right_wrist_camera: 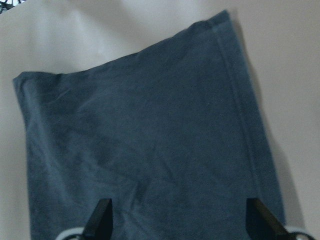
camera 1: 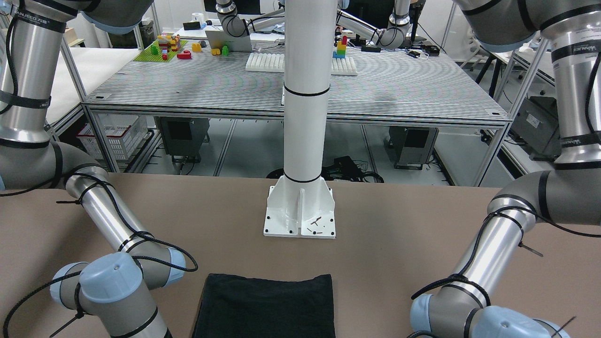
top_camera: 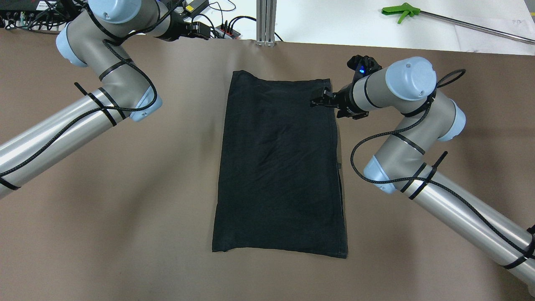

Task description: Fold clothes

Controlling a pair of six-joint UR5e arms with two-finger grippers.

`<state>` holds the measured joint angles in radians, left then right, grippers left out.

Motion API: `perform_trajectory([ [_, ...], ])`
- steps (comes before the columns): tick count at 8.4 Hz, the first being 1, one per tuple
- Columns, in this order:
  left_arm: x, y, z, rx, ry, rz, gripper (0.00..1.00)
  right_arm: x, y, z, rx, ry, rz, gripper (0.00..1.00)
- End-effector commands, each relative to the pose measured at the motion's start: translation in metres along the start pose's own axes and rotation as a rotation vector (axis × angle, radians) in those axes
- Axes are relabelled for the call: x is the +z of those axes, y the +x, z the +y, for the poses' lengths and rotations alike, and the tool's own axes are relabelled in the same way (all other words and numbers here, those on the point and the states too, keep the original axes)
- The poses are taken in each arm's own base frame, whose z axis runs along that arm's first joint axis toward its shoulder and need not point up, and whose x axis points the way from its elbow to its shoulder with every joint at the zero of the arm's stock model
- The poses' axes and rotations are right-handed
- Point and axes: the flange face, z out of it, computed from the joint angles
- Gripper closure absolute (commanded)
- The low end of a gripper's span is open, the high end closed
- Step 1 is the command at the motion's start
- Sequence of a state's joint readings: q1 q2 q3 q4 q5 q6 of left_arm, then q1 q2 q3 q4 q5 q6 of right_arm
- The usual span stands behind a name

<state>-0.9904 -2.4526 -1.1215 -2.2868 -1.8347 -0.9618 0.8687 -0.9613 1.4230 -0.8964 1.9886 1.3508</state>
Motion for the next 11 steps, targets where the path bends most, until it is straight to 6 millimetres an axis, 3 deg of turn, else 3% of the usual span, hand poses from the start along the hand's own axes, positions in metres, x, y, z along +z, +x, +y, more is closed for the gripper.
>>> perform_trajectory([
  [1,-0.004,0.006,-0.004,0.000,0.007,0.008,0.05,0.020,-0.006,0.076,0.053,-0.084,-0.126,0.06],
  [2,-0.004,0.005,-0.005,0.000,0.007,0.005,0.05,0.026,-0.006,0.088,0.056,-0.101,-0.122,0.06],
  [6,-0.005,0.008,-0.006,0.002,0.014,0.005,0.05,0.042,0.083,0.121,0.052,-0.134,-0.080,0.06],
  [7,-0.005,0.008,-0.006,0.002,0.014,0.005,0.05,0.042,0.096,0.124,0.058,-0.133,-0.075,0.06],
  [9,-0.005,0.008,-0.006,0.001,0.015,0.004,0.05,0.041,0.096,0.124,0.062,-0.132,-0.076,0.06],
  [10,-0.005,0.009,-0.006,0.002,0.015,0.008,0.05,0.031,0.088,0.120,0.056,-0.131,-0.097,0.06],
  [11,-0.005,0.010,-0.005,0.003,0.016,0.008,0.05,0.009,0.085,0.121,0.051,-0.123,-0.123,0.06],
])
